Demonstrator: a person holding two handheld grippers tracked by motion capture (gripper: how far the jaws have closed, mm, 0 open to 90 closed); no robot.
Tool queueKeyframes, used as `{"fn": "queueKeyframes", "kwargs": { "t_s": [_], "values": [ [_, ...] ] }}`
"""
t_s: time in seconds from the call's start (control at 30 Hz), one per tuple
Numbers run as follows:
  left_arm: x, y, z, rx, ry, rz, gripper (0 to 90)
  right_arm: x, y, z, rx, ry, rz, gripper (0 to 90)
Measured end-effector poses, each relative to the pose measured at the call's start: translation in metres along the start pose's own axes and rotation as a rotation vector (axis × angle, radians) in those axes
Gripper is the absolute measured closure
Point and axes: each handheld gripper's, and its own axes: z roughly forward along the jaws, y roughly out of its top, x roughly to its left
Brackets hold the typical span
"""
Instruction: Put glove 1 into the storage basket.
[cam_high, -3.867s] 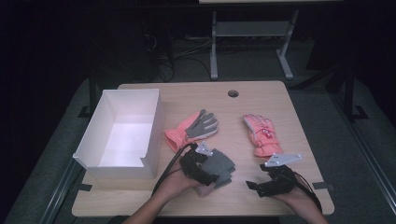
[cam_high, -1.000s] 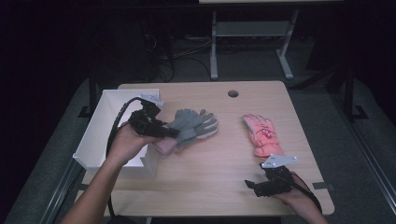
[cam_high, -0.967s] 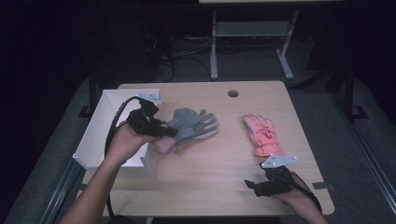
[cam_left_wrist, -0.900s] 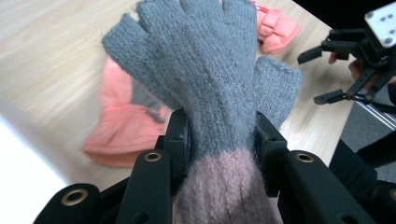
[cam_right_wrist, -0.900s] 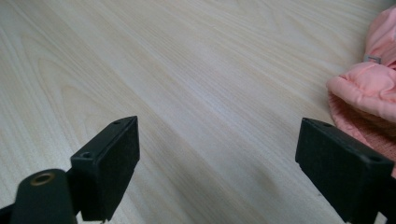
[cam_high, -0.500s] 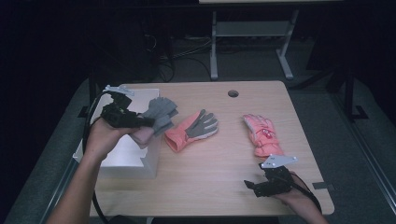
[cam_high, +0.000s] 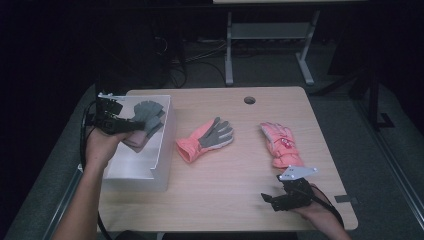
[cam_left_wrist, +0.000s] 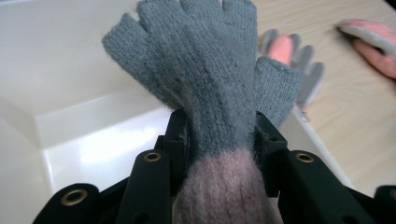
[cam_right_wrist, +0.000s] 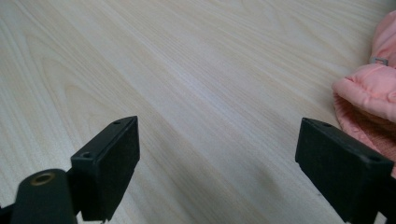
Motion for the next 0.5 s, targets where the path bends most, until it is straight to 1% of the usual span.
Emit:
{"fn": "queueKeyframes", "kwargs": {
  "t_s": [0.03, 0.07, 0.1, 0.17, 0.27, 0.37, 0.5],
  "values": [
    [0.003, -0.001, 0.004, 0.008, 0.014, -0.001, 64.4, 0.000, 0.000, 0.000, -0.001, 0.000, -0.001, 13.5],
    [0.006, -0.003, 0.007, 0.009, 0.030, -0.010, 64.4, 0.000, 0.000, 0.000, -0.002, 0.002, -0.001, 13.5],
    [0.010, -0.004, 0.011, 0.020, 0.044, -0.018, 64.4, 0.000, 0.000, -0.001, -0.005, 0.002, -0.004, 13.5],
    [0.015, -0.007, 0.017, 0.021, 0.057, -0.034, 64.4, -0.001, 0.000, 0.000, -0.007, 0.002, -0.008, 13.5],
    [0.023, -0.012, 0.026, 0.039, 0.088, -0.048, 64.4, -0.001, -0.001, 0.000, -0.007, 0.003, -0.007, 13.5],
    [0.031, -0.018, 0.035, 0.052, 0.104, -0.072, 64.4, -0.001, -0.001, 0.000, -0.006, 0.004, -0.010, 13.5],
    [0.042, -0.029, 0.048, 0.086, 0.123, -0.103, 64.3, 0.000, -0.001, -0.001, -0.006, 0.006, -0.008, 13.5]
  ]
}}
